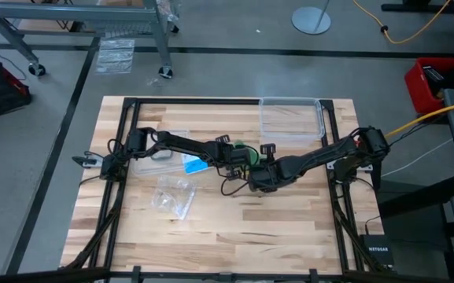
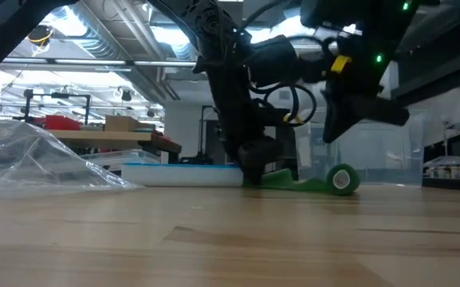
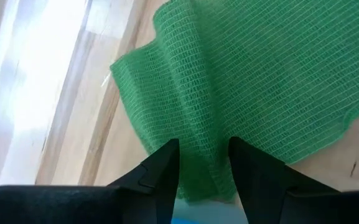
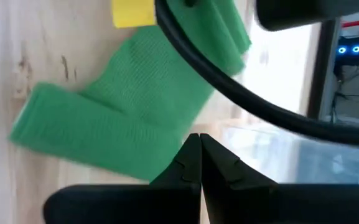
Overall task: Roll bandage
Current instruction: Roll the green bandage
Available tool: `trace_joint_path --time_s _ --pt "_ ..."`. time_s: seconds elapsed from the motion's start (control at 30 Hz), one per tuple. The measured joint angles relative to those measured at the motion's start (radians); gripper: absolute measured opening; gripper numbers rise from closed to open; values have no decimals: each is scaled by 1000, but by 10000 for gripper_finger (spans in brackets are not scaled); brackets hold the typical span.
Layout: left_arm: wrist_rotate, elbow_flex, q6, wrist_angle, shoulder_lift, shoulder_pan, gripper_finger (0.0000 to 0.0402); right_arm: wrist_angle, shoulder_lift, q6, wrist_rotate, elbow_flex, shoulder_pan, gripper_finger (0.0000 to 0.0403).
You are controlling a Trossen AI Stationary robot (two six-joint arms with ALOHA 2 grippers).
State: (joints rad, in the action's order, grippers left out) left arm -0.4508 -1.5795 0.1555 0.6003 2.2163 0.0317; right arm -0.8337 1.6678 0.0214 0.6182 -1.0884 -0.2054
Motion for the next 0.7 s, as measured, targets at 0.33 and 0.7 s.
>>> trace_joint_path --time_s 0.33,0.7 --pt "-1 3 -2 8 -35 3 136 -233 -25 95 14 -134 -73 1" --pt "-6 1 -14 -13 -43 -14 136 -430 -22 294 -65 -121 -197 1"
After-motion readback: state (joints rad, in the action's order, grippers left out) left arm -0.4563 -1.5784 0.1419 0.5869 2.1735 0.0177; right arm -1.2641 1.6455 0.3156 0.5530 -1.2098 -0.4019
